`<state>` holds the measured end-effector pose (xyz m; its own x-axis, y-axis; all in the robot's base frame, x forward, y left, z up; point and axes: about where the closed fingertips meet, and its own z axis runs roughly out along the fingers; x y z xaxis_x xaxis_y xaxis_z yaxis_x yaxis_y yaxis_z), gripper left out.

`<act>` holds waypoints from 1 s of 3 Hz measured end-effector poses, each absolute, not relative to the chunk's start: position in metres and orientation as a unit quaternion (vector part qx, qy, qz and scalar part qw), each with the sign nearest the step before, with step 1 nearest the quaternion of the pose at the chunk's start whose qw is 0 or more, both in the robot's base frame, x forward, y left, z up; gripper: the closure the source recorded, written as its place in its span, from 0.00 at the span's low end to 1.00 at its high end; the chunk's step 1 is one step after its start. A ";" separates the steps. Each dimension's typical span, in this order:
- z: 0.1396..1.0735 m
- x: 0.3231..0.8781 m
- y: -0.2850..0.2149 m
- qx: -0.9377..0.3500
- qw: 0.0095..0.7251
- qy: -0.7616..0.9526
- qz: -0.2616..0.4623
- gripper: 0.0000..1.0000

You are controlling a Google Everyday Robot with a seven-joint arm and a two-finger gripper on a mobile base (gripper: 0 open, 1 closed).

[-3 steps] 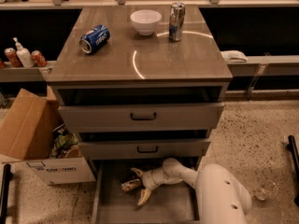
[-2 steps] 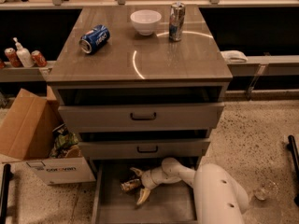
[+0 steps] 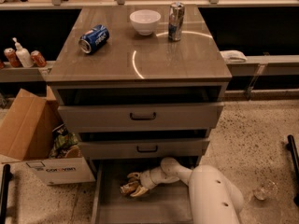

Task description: Pick orange can from bottom drawer and place on counter

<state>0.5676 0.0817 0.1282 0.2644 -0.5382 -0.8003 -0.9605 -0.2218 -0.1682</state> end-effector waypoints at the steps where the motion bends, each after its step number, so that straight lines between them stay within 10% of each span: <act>1: 0.129 0.567 0.083 -0.719 0.340 0.521 0.311 0.66; 3: 0.132 0.567 0.083 -0.719 0.340 0.521 0.310 1.00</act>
Offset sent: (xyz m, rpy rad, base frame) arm -0.0064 0.0006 0.0143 0.0014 -0.0017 0.0398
